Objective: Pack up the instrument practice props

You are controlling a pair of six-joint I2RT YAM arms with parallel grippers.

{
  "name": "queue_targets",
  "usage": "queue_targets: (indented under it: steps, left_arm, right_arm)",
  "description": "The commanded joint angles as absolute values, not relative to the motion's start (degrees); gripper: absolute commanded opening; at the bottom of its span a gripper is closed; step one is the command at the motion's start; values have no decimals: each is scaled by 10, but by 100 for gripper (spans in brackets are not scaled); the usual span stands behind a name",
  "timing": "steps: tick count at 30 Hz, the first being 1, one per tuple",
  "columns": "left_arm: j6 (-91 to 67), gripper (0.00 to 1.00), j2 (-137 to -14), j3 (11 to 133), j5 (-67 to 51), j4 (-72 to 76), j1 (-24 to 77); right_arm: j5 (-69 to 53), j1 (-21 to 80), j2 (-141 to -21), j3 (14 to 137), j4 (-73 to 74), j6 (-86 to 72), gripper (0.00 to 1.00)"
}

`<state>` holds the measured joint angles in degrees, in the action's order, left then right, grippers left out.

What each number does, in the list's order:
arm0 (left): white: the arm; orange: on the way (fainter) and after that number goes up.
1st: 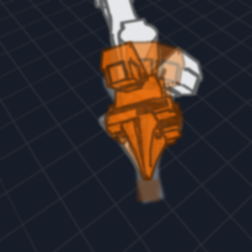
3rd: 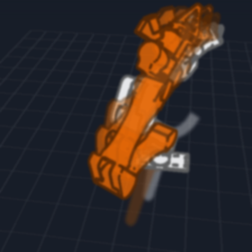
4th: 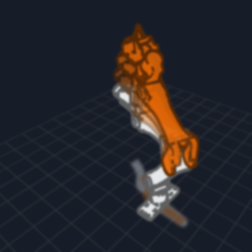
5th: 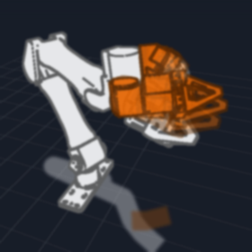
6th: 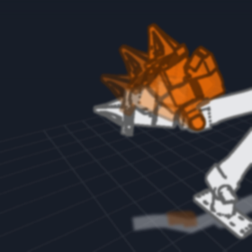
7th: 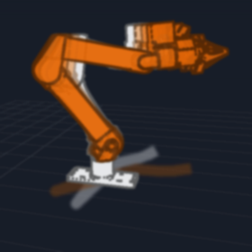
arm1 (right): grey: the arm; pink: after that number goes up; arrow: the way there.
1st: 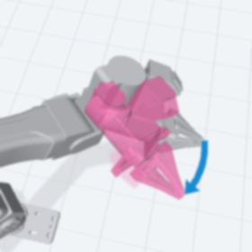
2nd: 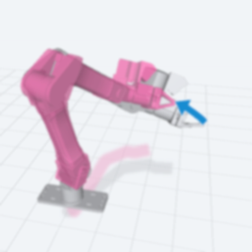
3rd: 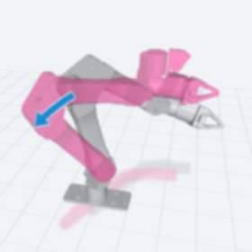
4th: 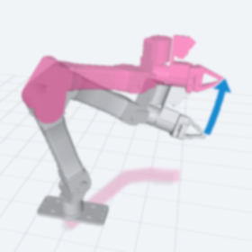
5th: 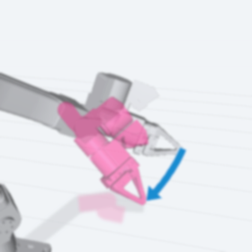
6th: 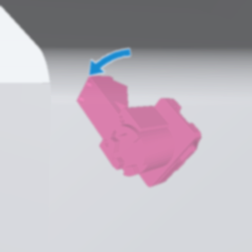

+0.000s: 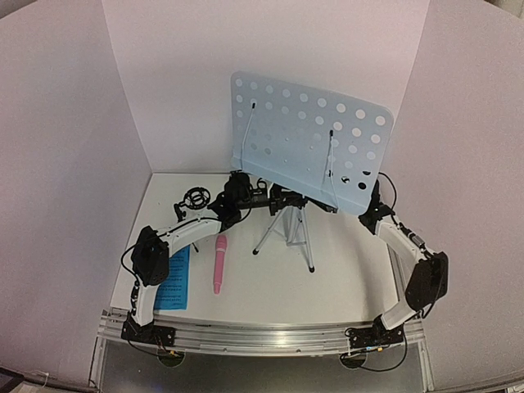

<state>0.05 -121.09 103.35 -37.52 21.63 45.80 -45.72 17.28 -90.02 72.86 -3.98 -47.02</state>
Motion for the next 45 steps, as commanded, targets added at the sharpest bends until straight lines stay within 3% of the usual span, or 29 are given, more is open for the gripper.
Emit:
queue_targets:
  steps: [1,19,23,30,45]
  left_arm:
    - [21,0,-1184,1018,-391,216,449]
    - [27,0,-1190,1029,-388,197,450]
    - [31,0,-1193,1034,-387,193,450]
    - [33,0,-1201,1049,-390,193,450]
    - [35,0,-1207,1059,-391,194,451]
  right_arm:
    - [-478,171,-912,750,-50,-497,49]
    - [-407,172,-875,700,1,-784,53]
    - [-393,172,-864,748,103,-795,51]
    - [-365,172,-848,746,113,-901,48]
    - [-366,194,-903,815,121,-930,50]
